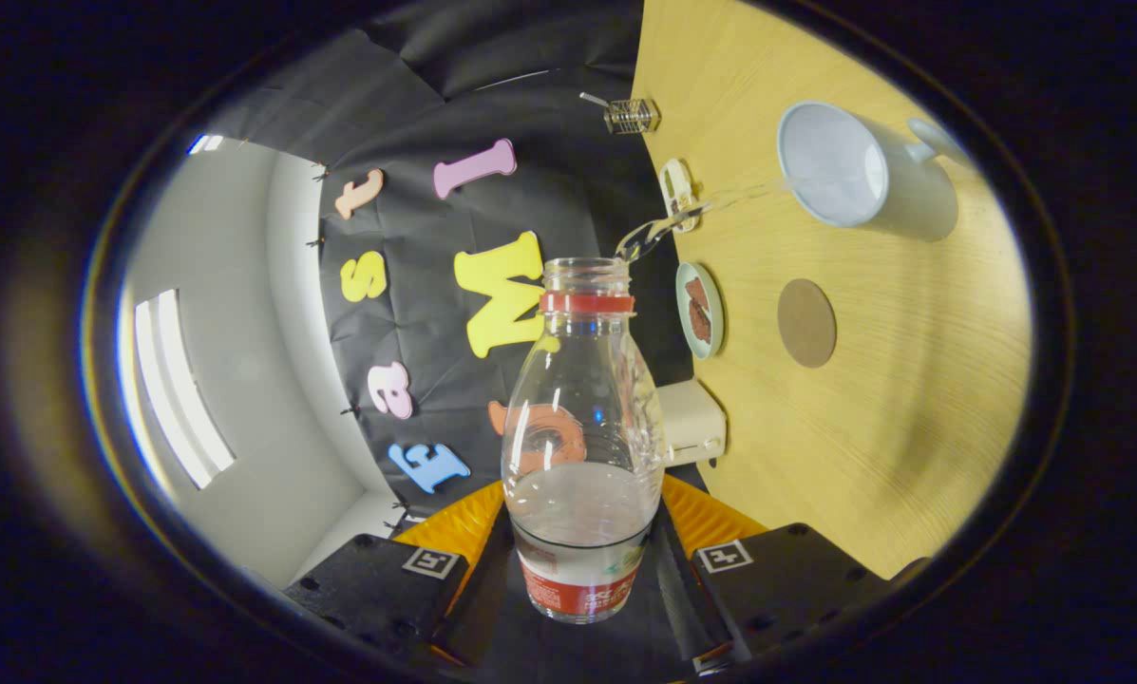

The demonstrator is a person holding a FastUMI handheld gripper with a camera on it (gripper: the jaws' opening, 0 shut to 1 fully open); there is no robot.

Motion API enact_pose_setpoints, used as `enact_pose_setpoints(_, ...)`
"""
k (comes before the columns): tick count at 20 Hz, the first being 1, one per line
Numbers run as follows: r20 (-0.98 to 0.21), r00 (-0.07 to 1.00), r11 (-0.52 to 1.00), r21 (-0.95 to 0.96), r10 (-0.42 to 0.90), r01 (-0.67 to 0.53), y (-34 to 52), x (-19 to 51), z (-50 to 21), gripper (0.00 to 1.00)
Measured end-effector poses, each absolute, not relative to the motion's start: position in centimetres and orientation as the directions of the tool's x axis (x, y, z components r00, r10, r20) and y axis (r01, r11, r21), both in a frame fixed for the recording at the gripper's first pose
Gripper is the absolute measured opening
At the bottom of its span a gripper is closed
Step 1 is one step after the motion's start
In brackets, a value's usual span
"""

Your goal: Take the bottle from table, then pour the juice into the cup, finally place the bottle on the coaster

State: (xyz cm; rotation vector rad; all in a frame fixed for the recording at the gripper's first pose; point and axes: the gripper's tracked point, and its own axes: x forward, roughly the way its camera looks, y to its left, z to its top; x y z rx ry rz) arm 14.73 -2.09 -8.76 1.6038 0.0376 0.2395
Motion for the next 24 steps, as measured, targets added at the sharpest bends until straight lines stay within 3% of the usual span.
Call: enact_pose_setpoints(24, 0.221, 0.964, -0.182, 0.964, 0.147, -0.194, -3.3, 14.0, -5.8, 0.76)
